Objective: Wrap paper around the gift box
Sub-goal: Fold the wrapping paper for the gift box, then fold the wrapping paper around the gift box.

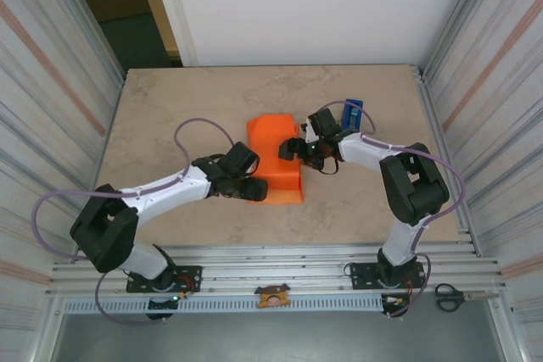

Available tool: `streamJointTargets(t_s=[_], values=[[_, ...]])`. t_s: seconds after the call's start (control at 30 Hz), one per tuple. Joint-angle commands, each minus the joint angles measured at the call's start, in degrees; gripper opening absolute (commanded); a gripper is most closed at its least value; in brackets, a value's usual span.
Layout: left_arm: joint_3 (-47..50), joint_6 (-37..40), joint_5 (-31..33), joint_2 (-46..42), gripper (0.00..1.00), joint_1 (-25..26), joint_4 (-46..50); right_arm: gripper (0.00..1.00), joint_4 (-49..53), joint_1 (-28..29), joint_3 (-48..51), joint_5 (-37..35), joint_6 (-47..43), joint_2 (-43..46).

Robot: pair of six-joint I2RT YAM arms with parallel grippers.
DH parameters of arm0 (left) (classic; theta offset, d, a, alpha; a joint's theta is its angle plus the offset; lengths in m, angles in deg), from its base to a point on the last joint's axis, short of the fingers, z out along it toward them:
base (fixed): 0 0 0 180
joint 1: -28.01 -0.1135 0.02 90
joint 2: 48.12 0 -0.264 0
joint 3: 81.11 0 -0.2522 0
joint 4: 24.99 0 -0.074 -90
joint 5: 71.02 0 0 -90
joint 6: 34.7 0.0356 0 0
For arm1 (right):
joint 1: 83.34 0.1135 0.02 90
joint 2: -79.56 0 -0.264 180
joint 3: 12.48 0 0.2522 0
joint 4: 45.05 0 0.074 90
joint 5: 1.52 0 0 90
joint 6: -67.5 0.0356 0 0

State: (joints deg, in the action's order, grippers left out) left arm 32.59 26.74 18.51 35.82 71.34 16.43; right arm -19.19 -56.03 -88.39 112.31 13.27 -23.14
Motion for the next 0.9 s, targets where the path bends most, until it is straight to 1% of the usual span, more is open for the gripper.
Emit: streamJointTargets(t_s=[0.0,0.1,0.17,0.2,0.33,0.43,0.6,0.7,0.87], values=[[-2.3,1.8,-3.8,-0.8,0.8,-3.8,-1.3,0.87,3.4,1.0,-1.1,-1.0,-1.5,0.8],[-3.3,1.5,-11.5,0.2,0.84,-8.8,-5.1,0.89,2.3,0.4,-2.4,0.8,-1.8,1.8],[-4.5,0.2,-18.9,2.0,0.85,-12.7,-7.5,0.89,2.0,-0.1,-3.0,1.2,-1.6,2.7],[-5.3,-0.1,-20.5,2.9,0.85,-13.8,-8.1,0.9,1.9,-0.4,-3.1,1.2,-1.4,2.8],[-8.1,0.1,-22.4,6.1,0.87,-16.0,-9.0,0.91,1.2,-1.8,-3.1,2.4,-0.5,2.5],[-10.5,-0.8,-25.2,10.3,0.87,-17.6,-9.5,0.87,-0.2,-2.9,-3.1,4.0,0.3,1.3],[-13.6,-2.2,-25.8,15.7,0.84,-19.4,-10.7,0.77,-1.8,-3.7,-6.5,9.4,0.5,-3.1],[-14.9,-3.2,-27.1,18.1,0.83,-19.9,-12.5,0.73,-1.7,-3.8,-9.5,11.7,0.4,-6.1],[-16.1,-5.6,-28.3,20.3,0.8,-19.9,-14.4,0.7,-0.4,-4.2,-14.0,14.2,0.2,-10.0]])
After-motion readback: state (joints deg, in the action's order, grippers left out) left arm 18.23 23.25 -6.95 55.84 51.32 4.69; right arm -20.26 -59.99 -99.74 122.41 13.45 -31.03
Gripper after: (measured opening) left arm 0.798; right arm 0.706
